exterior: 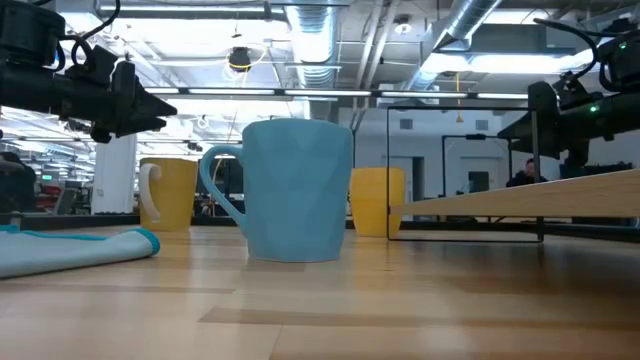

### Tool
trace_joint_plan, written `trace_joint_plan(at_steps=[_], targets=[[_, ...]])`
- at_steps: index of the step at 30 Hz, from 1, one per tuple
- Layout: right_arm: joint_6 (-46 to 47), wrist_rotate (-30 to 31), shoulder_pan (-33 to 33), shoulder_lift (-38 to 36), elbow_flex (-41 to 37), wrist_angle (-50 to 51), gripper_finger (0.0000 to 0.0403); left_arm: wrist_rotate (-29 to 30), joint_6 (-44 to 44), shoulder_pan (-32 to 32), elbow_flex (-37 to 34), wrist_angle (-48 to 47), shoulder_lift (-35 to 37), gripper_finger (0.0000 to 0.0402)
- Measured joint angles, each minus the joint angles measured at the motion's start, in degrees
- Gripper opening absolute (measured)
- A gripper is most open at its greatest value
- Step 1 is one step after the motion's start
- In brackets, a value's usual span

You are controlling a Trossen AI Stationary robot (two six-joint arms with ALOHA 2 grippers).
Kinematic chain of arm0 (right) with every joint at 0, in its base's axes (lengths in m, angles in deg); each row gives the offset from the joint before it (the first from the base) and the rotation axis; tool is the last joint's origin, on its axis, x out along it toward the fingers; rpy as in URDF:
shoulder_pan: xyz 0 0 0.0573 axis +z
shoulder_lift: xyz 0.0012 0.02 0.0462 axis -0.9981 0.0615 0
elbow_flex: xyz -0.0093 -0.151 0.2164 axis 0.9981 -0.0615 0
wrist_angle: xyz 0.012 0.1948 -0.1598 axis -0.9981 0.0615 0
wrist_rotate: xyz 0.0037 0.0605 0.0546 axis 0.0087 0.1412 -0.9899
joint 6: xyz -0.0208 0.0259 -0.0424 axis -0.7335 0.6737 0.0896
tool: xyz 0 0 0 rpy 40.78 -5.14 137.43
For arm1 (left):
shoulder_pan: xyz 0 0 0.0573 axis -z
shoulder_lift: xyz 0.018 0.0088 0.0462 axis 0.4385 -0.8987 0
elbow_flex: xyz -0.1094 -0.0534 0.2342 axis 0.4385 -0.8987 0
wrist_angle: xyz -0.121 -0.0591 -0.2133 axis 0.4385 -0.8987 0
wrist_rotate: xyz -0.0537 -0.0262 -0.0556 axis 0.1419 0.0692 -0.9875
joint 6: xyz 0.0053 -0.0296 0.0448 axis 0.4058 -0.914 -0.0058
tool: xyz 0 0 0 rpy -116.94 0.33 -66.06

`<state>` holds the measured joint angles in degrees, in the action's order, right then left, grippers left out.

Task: Stack small to large cups/mugs on shelf

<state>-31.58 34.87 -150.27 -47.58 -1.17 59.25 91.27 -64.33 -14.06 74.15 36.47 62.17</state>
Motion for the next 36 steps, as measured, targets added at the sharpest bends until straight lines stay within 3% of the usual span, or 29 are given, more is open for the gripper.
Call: trace_joint_plan(at_steps=[17,22,27,33,36], targets=[[0.0,0.0,0.0,0.0,0.0,0.0,0.0226,0.0,-0.5,0.0,0.0,0.0,0.0,0.0246],[0.0,0.0,0.0,0.0,0.0,0.0,0.0226,0.2,-5.2,0.0,0.0,0.6,0.0,0.0246],[0.0,0.0,0.0,0.0,0.0,0.0,0.0226,-5.0,-10.4,0.0,0.0,2.6,0.0,0.0246],[0.0,0.0,0.0,0.0,0.0,0.0,0.0226,-18.8,-18.4,0.0,0.2,6.4,0.0,0.0246],[0.0,0.0,0.0,0.0,0.0,0.0,0.0226,-20.7,-20.0,0.0,2.0,6.6,-0.1,0.0246]])
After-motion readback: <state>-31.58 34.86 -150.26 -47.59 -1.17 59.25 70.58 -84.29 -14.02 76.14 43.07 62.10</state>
